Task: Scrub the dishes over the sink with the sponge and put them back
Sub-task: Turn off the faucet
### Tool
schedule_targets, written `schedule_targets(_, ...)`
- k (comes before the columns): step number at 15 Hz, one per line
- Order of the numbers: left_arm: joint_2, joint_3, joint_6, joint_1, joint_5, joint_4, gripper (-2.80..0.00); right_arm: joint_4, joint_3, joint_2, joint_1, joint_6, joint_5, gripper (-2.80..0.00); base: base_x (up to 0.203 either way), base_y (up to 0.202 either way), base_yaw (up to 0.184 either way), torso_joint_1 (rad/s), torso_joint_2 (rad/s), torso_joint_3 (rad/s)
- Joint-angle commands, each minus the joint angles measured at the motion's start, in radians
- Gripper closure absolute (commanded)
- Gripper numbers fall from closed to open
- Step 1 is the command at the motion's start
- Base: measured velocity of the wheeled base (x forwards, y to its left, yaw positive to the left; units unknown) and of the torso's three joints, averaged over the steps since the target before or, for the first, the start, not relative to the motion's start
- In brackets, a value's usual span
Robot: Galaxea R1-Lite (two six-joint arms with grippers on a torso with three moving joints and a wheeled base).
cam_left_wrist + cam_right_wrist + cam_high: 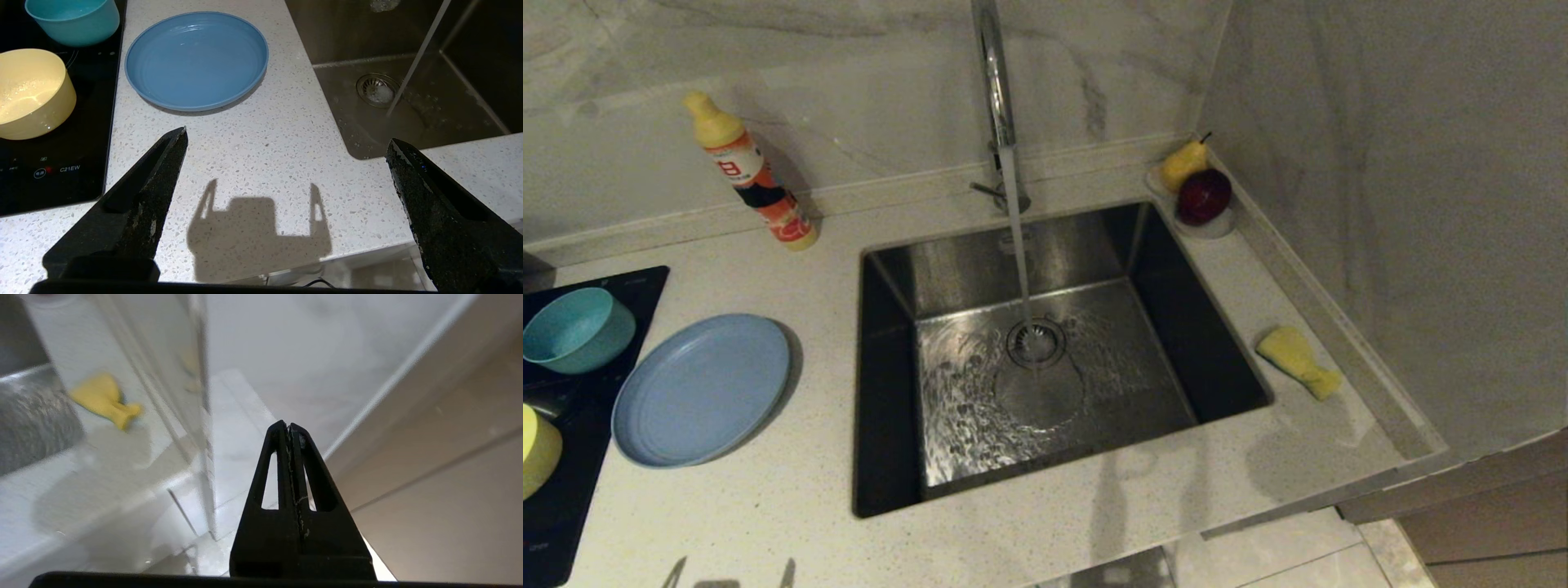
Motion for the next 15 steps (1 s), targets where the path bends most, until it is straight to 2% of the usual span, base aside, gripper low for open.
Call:
schedule_targets(1, 0.001, 0.040, 0.001, 0.000, 0.000, -0.001, -2.80, -0.002, 0.061, -0.101, -0.044, -0.001, -0.003, 0.00, 0.000, 0.000, 0.000, 0.000, 0.00, 0.000)
schedule_targets(6, 0.000, 0.040, 0.000, 0.000, 0.000, -0.001, -2.80, 0.086, 0.177, -0.353, -0.113, -0.005, 0.014, 0.00, 0.000, 0.000, 0.000, 0.000, 0.00, 0.000)
schedule_targets(8, 0.000, 0.040, 0.000, 0.000, 0.000, -0.001, -2.80, 0.101, 0.271, -0.422, -0.119, 0.002, 0.056, 0.00, 0.000, 0.000, 0.000, 0.000, 0.00, 0.000)
schedule_targets(9, 0.002, 0.040, 0.000, 0.000, 0.000, -0.001, -2.80, 0.061, 0.297, -0.423, -0.121, 0.009, 0.095, 0.00, 0.000, 0.000, 0.000, 0.000, 0.00, 0.000)
schedule_targets(10, 0.002, 0.040, 0.000, 0.000, 0.000, -0.001, -2.80, 0.039, 0.305, -0.424, -0.121, 0.008, 0.157, 0.00, 0.000, 0.000, 0.000, 0.000, 0.00, 0.000)
schedule_targets(13, 0.000, 0.040, 0.000, 0.000, 0.000, -0.001, -2.80, 0.075, 0.314, -0.424, -0.121, -0.017, 0.480, 0.00, 0.000, 0.000, 0.000, 0.000, 0.00, 0.000)
schedule_targets(14, 0.002, 0.040, -0.002, 0.000, 0.000, -0.001, -2.80, 0.129, 0.318, -0.424, -0.121, -0.071, 0.547, 0.00, 0.000, 0.000, 0.000, 0.000, 0.00, 0.000)
schedule_targets(15, 0.000, 0.040, -0.002, 0.000, 0.000, -0.001, -2.80, 0.183, 0.318, -0.423, -0.121, -0.134, 0.556, 0.00, 0.000, 0.000, 0.000, 0.000, 0.00, 0.000)
